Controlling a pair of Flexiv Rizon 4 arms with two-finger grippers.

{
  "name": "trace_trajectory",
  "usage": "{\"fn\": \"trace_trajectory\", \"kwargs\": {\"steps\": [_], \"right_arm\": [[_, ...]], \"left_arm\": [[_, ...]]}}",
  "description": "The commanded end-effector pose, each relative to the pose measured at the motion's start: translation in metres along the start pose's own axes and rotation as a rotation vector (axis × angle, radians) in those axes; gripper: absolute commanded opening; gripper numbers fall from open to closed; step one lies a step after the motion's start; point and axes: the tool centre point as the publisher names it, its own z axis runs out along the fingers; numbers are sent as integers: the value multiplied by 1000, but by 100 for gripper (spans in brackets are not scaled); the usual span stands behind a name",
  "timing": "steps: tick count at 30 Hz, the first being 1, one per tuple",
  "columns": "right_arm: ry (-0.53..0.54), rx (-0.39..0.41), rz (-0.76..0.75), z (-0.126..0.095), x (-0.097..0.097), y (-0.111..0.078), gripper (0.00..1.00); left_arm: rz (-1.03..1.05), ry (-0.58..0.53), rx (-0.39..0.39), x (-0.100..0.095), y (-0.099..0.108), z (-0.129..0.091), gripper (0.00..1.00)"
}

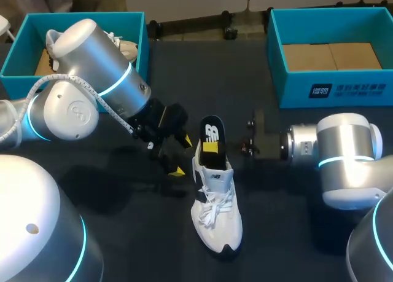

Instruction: Take the shoe out of the shoebox, open the shoe tongue, remove and reinsert the insole, then place the shoe into the shoebox

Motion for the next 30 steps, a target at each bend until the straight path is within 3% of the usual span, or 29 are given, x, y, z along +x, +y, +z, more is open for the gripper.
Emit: {"fn": "trace_trajectory", "kwargs": {"steps": [1,8,14,19,24,30], "right_arm": [[-10,-5,21,0,0,-11,0],[-36,5,78,4,0,-34,0],[-35,-1,78,5,3,-39,0],[-36,0,21,7,13,-29,44],[-38,9,-21,8,20,-19,37],[-42,13,-42,5,23,-9,37]], "left_arm": [[0,1,0,0,0,1,100],[0,1,0,0,0,1,100],[0,1,0,0,0,1,100],[0,1,0,0,0,1,100],[0,1,0,0,0,1,100],[0,1,0,0,0,1,100]]}}
